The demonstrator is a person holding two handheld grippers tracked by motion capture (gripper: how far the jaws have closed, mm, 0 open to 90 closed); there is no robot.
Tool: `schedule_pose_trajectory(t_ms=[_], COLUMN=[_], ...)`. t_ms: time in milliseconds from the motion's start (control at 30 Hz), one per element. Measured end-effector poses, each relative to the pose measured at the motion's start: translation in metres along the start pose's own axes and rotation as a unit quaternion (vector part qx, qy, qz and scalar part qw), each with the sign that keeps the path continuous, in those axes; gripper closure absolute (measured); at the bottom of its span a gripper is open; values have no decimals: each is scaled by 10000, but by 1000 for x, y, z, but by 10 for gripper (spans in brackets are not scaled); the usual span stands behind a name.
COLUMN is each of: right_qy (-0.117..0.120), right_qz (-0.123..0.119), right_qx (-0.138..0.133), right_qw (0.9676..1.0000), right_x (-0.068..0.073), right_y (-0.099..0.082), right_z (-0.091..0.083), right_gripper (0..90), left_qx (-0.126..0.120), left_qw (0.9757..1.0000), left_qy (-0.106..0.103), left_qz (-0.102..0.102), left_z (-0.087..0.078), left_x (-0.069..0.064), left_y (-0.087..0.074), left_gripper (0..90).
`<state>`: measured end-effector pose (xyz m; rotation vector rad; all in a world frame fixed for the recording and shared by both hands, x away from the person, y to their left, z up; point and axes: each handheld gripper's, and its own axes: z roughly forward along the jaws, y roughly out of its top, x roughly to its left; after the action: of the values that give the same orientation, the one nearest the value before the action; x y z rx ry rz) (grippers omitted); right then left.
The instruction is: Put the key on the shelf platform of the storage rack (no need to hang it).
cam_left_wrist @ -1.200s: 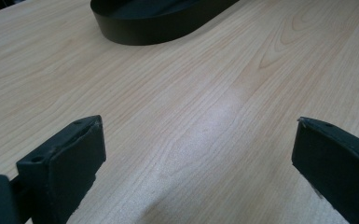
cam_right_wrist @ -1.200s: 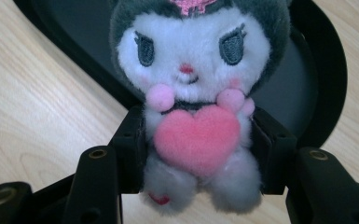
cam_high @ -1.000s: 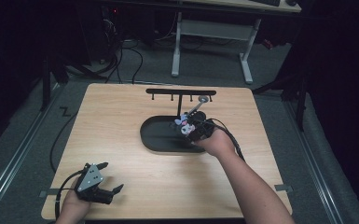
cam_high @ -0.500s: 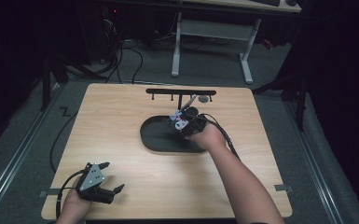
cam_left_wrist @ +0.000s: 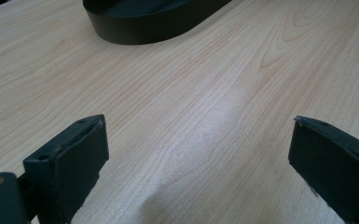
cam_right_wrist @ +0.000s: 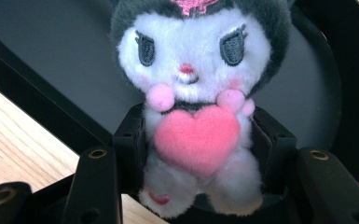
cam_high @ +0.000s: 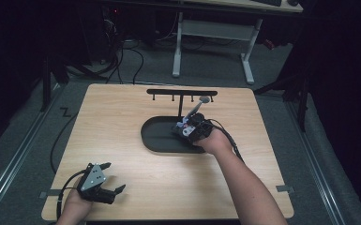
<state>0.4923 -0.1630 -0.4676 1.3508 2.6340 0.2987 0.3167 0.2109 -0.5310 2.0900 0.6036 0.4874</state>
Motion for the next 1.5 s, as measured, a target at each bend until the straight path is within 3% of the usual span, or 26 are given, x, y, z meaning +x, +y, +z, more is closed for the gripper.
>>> schedule_pose_trajectory(t_ms=[233, 400, 500, 733, 1033, 1333, 1433, 1500], right_qy=[-35, -11, -9, 6, -51, -39, -18, -39], right_qz=[138, 50, 131, 18, 37, 168, 326, 243], right_qx=[56, 64, 98, 102, -10, -191, -233, -311], right_qw=[9999, 10000, 9999, 9999, 10000, 9997, 9992, 9992], right_x=[-4, -7, -6, -3, 2, 6, 6, 4], right_y=[-10, -16, -17, -11, 0, -1, -3, -4], right_z=[-4, -2, -1, 7, 10, 6, 2, 0], right_gripper=[470, 470, 469, 460, 401, 343, 339, 335], left_qx=[22, 34, 36, 63, 50, 25, 50, 51], left_qw=[10000, 10000, 10000, 10000, 10000, 10000, 10000, 10000], left_qy=[-29, -58, -55, -64, -48, -47, -60, -74], left_qz=[12, 46, 37, 35, 13, 18, 18, 36], left_z=[2, 2, 2, 3, 2, 2, 2, 3], left_x=[0, -2, -2, -1, -1, -1, -1, -2], left_y=[1, 2, 2, 1, 0, 1, 1, 1], left_gripper=[53, 55, 56, 56, 60, 60, 61, 61])
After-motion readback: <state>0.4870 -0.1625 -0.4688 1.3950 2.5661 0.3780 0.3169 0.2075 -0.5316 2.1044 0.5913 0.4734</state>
